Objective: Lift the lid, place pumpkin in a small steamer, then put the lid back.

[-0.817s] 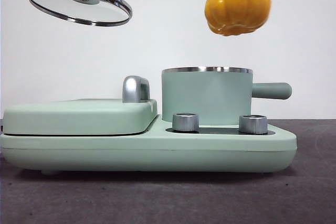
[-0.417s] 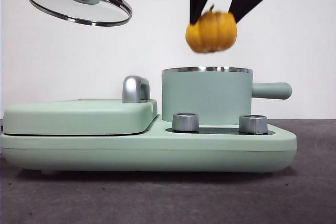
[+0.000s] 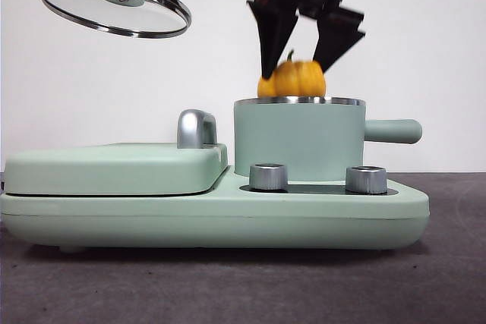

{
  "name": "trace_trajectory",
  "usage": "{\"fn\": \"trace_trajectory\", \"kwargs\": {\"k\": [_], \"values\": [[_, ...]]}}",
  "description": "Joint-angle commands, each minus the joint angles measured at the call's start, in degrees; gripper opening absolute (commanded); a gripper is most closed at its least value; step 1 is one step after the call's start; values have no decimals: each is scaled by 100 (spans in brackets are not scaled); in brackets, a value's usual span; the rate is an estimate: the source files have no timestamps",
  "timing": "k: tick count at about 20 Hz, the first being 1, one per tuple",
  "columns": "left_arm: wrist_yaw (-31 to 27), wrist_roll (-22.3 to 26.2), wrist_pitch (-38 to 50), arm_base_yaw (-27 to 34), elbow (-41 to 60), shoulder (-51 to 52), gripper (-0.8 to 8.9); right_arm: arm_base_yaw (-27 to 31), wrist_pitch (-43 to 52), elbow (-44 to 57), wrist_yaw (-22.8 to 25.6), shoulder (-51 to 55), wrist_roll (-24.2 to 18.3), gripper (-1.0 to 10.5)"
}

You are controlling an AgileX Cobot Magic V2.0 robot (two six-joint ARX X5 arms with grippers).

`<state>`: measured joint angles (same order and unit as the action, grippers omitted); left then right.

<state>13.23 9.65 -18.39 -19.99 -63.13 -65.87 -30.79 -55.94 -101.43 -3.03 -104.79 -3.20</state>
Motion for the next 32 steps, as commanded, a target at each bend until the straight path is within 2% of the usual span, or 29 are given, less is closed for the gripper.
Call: {"fn": "trace_trajectory", "kwargs": {"k": [1,20,23,32], "values": [[7,13,164,-15,-85,33,10,-37,37,-142,7,-345,-59,359],[7,13,164,-15,-85,33,10,-37,297,-142,4,-1095,-181,361],[7,13,164,-15,-85,33,10,-37,249,-142,4,-1095,-181,473],[7,11,162,-15,-85,33,10,-35,232,-144,7,-820,-116,482]]}}
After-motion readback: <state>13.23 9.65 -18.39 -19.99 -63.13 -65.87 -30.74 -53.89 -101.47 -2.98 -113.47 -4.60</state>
